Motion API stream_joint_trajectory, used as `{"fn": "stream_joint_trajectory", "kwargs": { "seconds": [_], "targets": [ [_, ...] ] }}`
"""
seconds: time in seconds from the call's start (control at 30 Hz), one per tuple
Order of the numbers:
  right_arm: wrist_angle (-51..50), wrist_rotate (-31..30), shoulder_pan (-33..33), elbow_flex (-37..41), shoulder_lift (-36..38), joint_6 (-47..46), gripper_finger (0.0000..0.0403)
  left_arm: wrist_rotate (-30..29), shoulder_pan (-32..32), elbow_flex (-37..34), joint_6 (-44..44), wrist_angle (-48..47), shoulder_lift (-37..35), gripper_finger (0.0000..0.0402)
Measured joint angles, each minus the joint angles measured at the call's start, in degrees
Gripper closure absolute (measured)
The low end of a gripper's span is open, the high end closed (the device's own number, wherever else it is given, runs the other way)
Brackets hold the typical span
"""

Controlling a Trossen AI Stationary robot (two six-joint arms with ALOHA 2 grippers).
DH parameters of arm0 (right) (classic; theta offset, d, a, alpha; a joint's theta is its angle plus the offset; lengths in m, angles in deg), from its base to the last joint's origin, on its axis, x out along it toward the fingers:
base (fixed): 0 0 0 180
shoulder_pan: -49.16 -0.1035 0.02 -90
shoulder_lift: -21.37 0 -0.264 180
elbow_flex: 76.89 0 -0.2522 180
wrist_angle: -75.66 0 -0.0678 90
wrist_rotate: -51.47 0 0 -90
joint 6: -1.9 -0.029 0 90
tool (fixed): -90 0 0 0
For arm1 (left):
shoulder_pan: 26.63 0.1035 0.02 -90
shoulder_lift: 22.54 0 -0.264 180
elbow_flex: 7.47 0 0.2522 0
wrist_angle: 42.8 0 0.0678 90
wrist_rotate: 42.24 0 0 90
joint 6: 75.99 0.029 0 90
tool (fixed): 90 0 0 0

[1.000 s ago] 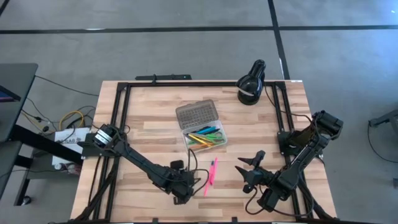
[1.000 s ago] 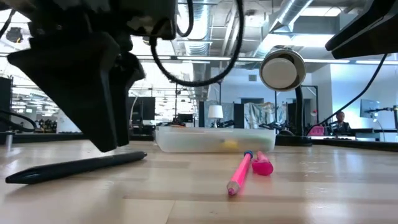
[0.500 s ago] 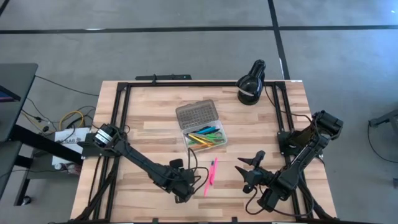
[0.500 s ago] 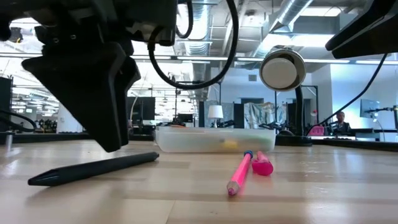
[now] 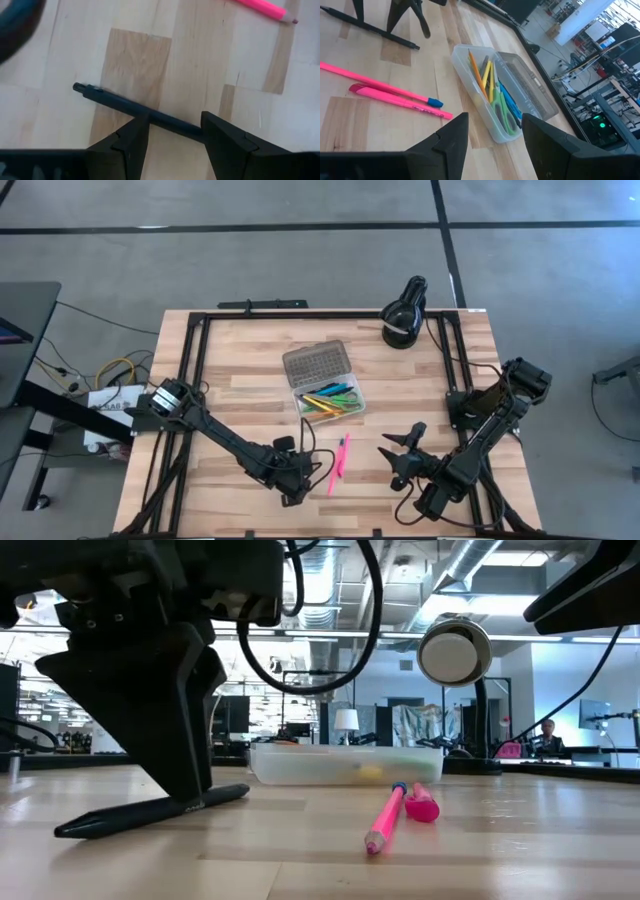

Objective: Pick & place school supplies into a supply box
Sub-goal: Put the black pen into the transparent supply box

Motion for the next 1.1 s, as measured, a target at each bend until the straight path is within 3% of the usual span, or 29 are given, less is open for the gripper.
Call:
{"fn": "stream_joint_trajectory", "kwargs": {
  "seconds": [0.4, 0.63, 1.1],
  "targets": [
    [0.0, 0.0, 0.0, 0.0, 0.0, 0.0, 0.0226, 1.9, 0.0, 0.0, 0.0, -6.3, 0.1, 0.0225],
    [0.0, 0.0, 0.0, 0.0, 0.0, 0.0, 0.0226, 1.6, 0.1, 0.0, 5.3, -7.7, 0.0, 0.0229],
    [0.2, 0.9, 0.0, 0.0, 0.0, 0.0, 0.0226, 1.3, 2.4, 0.0, 10.5, -8.1, 0.0, 0.0321]
  ]
}}
